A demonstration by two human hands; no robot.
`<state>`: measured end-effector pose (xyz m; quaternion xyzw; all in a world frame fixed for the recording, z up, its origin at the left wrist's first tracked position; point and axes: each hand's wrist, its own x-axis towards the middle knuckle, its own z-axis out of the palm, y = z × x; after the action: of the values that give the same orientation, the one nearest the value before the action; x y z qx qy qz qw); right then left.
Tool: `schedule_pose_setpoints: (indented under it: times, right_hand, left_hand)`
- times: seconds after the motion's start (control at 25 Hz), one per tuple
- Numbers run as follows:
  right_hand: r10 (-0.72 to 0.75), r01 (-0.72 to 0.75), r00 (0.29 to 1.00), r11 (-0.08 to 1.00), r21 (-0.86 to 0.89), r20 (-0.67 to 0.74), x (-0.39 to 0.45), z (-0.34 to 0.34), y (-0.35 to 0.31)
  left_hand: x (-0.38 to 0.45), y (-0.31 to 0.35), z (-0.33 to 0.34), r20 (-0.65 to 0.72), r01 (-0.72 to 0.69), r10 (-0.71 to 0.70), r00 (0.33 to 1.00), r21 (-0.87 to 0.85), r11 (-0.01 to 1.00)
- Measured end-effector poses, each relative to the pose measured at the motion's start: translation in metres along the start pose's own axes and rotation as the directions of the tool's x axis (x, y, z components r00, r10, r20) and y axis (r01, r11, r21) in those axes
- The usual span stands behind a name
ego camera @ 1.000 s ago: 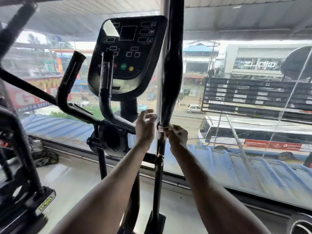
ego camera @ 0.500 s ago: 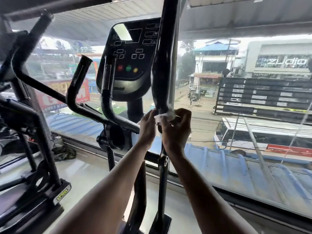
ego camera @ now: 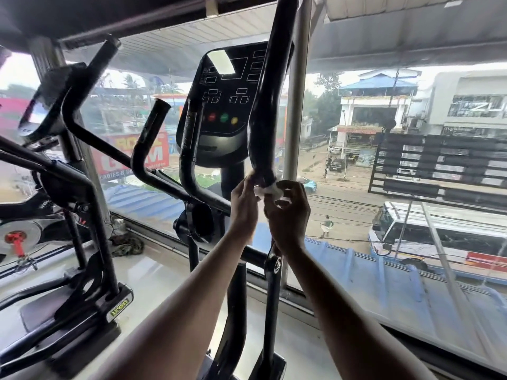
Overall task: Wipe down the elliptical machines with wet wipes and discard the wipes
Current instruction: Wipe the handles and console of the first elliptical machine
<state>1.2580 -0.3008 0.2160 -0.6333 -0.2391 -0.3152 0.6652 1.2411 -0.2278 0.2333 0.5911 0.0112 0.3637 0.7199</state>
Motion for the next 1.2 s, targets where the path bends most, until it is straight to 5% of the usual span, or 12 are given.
schedule_pose_setpoints:
  times: [0.08, 0.28, 0.44, 0.52, 0.68, 0.84, 1.0, 1.2]
  right_hand:
    - [0.158, -0.156, 0.987, 0.986, 0.065, -0.038, 0.009, 0.001, -0.01]
    - [-0.145, 0.148, 0.984, 0.989, 0.024, -0.1, 0.007, 0.0, -0.042]
    - [-0.109, 0.099, 0.985, 0.992, -0.073, -0.136, 0.011, -0.003, -0.042]
    - [-0.231, 0.222, 0.959, 0.973, -0.068, -0.165, 0.012, -0.001, -0.06]
    - [-0.541, 0.521, 0.841, 0.815, -0.253, -0.009, 0.004, -0.004, -0.062]
    - [-0.523, 0.492, 0.844, 0.844, -0.213, -0.122, 0.043, -0.007, -0.087]
    - [-0.585, 0.578, 0.811, 0.799, -0.166, 0.008, 0.031, -0.006, -0.053]
    - [-0.284, 0.286, 0.957, 0.958, -0.028, 0.053, 0.022, -0.011, 0.004]
  left_hand:
    - [0.0, 0.001, -0.002, -0.03, -0.005, 0.006, 1.0, 0.02, 1.0]
    - [0.005, 0.015, -0.004, -0.025, -0.092, 0.091, 0.996, -0.02, 0.996]
    - [0.009, 0.023, -0.006, 0.049, -0.163, 0.167, 0.985, -0.075, 0.984]
    - [0.008, 0.033, -0.005, 0.051, -0.19, 0.195, 0.979, -0.1, 0.977]
    - [0.002, 0.045, -0.003, 0.117, -0.211, 0.222, 0.968, -0.098, 0.973]
    - [0.005, 0.044, -0.004, 0.134, -0.207, 0.214, 0.968, -0.062, 0.976]
    - [-0.002, 0.039, 0.003, 0.084, -0.291, 0.293, 0.952, -0.03, 0.956]
    - [-0.009, 0.021, 0.023, -0.144, -0.318, 0.331, 0.933, 0.106, 0.942]
